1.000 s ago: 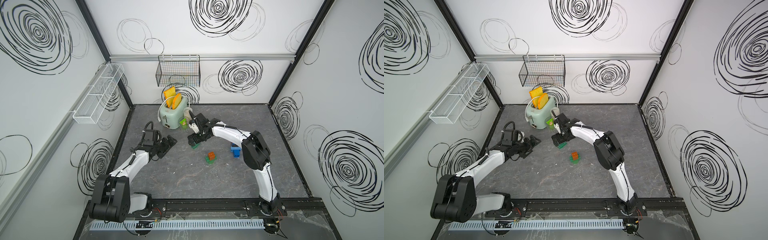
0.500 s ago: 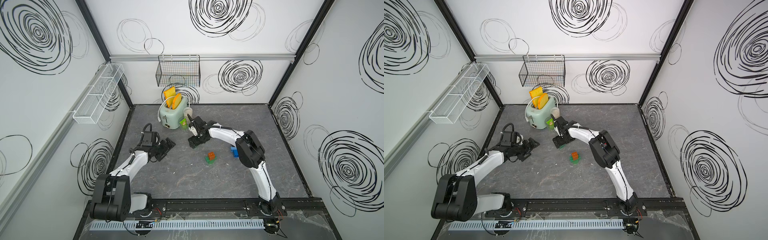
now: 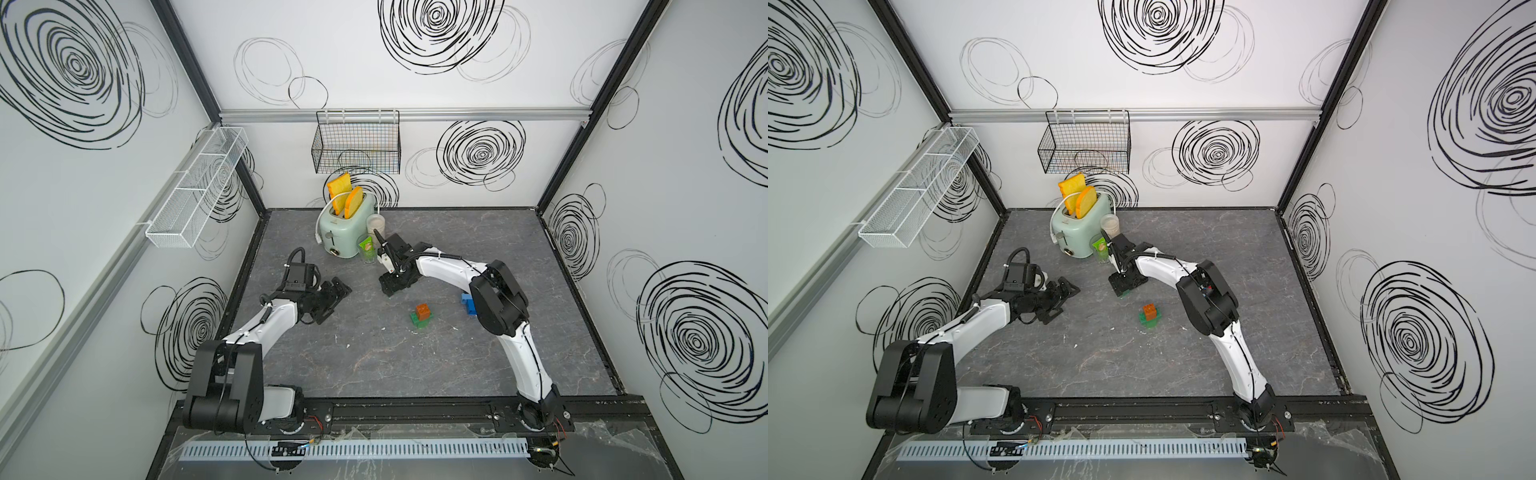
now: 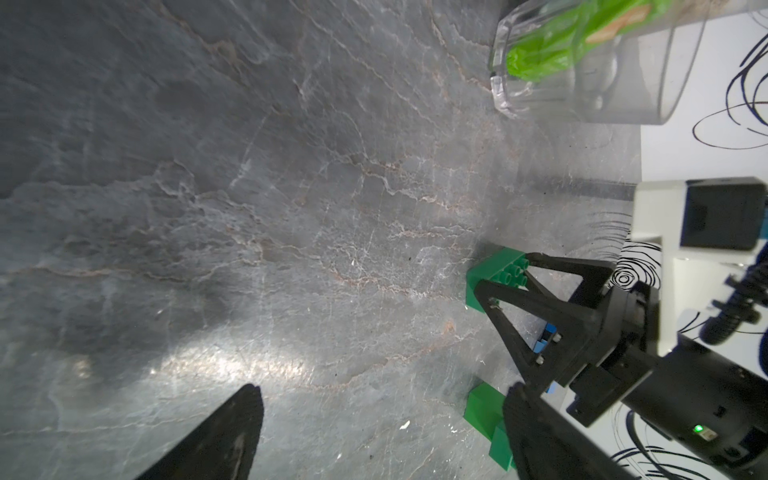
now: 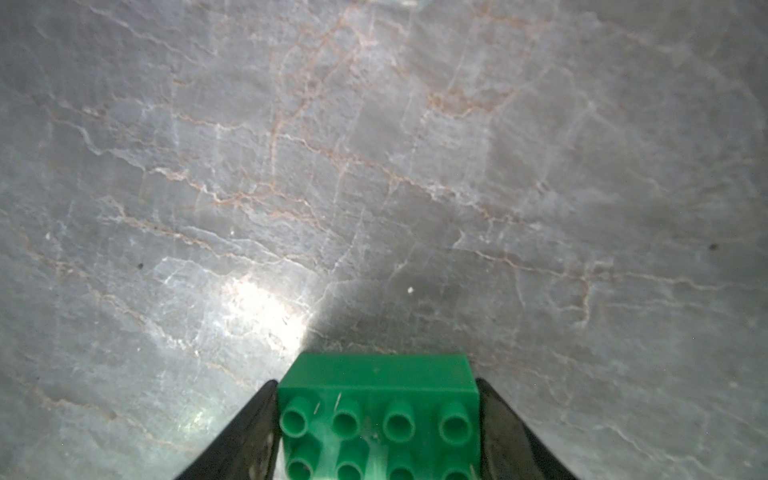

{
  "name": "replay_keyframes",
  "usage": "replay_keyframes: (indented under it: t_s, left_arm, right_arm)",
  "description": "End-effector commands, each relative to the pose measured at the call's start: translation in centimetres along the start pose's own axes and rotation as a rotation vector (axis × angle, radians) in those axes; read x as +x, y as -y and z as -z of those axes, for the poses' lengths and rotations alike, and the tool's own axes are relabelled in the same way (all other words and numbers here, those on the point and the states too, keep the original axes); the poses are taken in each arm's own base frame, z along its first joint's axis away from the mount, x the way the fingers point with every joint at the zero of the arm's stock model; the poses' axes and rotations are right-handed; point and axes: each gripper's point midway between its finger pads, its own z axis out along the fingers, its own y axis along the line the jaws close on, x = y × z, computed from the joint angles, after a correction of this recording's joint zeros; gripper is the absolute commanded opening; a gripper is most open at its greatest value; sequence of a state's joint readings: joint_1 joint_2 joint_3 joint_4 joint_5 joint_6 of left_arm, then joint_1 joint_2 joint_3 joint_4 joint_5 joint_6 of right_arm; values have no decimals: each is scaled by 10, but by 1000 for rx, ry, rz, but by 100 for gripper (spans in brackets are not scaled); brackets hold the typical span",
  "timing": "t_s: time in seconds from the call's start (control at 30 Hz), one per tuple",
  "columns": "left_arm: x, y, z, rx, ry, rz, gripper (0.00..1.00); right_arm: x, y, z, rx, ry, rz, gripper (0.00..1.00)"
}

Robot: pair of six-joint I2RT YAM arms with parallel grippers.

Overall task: Assemble the letter f with lego
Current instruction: Pick up the lego brick from the center of the board, then assemble the lego brick with the lego brick.

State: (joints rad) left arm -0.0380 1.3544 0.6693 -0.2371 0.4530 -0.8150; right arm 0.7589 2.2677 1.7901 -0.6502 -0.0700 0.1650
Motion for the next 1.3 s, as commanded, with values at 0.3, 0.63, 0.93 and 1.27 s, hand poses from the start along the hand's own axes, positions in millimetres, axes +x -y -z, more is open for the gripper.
replay_keyframes:
  t_s: [0.3,0.63,0.93,1.27]
  left_arm:
    - [-2,9,-12,32,-23,-48,94]
    - [58,82,-53,295,-210,-250,81]
    - [129,123,-62,481,-357,-369,62]
    - [167,106,-67,523,-474,-404,50]
  right_arm:
    - [-36,-15,47,-9,79,-6,61]
    - [-57,13,184,-66,220,-166,60]
    - [41,11,210,-78,135,-196,60]
    - [84,13,199,-77,83,-208,60]
